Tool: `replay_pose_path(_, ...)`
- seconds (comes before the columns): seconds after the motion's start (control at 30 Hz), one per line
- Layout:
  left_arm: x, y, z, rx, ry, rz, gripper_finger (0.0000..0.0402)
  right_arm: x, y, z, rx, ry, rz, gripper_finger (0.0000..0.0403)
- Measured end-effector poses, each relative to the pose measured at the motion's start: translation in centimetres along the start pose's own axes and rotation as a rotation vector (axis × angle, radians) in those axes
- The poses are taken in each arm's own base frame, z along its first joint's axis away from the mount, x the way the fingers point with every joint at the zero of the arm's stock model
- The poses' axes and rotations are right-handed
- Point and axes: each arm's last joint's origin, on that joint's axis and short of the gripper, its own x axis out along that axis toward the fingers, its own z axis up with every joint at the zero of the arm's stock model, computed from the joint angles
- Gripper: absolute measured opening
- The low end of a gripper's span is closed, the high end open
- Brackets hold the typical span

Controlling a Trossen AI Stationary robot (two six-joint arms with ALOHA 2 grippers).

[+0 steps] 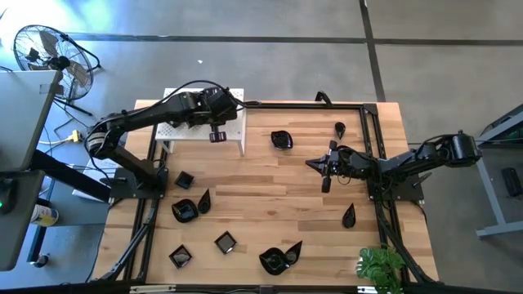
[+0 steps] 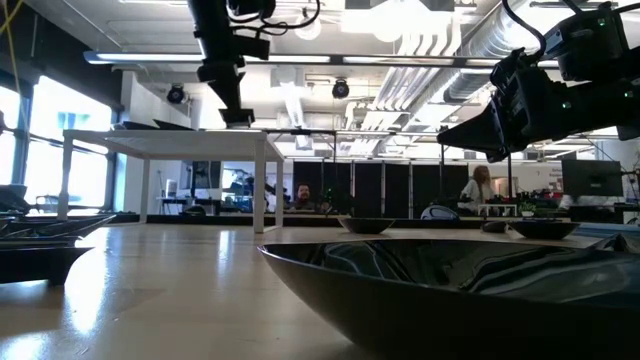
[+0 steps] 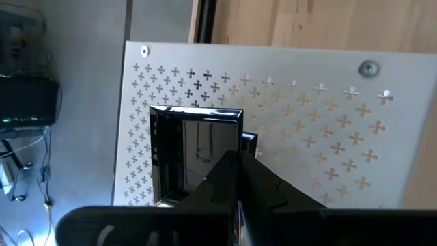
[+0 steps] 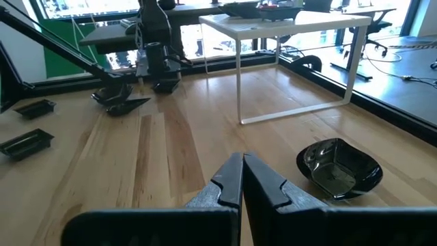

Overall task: Pick & Place Mini shaped plates
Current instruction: Stack the black square plate on the top of the stacked black square plates on the shelf

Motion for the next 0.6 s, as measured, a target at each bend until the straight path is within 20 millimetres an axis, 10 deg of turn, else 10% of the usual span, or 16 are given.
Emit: replay_pose_path(0.6,1.4,0.1,-1.1,-0.017,0.03,0.015,0.0003,0.0,0.0,0.0,0.007,0.0,0.008,0.0)
